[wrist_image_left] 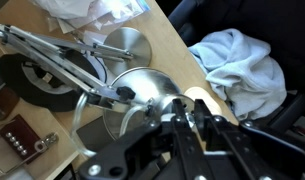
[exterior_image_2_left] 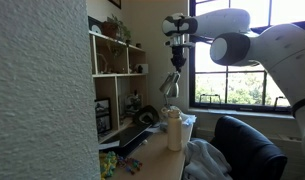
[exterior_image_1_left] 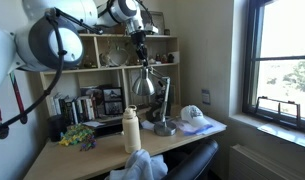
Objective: Tighten the knob on the desk lamp
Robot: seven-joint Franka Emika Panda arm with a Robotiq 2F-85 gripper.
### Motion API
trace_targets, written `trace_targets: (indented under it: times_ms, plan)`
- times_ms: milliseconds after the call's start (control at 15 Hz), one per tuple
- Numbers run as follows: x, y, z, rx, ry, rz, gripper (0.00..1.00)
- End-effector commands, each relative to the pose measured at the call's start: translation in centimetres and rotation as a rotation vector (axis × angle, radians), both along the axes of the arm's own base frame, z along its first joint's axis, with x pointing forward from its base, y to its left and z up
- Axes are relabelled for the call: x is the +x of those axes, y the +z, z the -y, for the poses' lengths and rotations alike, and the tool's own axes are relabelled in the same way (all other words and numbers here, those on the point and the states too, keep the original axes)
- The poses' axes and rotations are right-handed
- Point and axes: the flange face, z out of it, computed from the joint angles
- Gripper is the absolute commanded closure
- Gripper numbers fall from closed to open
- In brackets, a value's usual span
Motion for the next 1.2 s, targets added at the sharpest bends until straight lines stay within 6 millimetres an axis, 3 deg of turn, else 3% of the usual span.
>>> trace_targets:
  times_ms: [0, 400, 933, 1000, 1067, 1133]
  plan:
    - [0.2, -0.5, -0.3, 0.024, 0.138, -0.031, 0.94]
    - [-0.5, -0.7, 0.0, 0.119, 0.334, -0.084, 0.94]
    - [-1.2, -0.8, 1.0, 0.202, 0.285, -0.117, 0.94]
    - [-1.3, -0.7, 1.0, 0.208, 0.25, -0.113, 0.69]
    - [-1.3, -0.7, 1.0, 0.213, 0.209, -0.116, 0.57]
    - [-1.4, -0.6, 0.9, 0.219, 0.176, -0.116, 0.51]
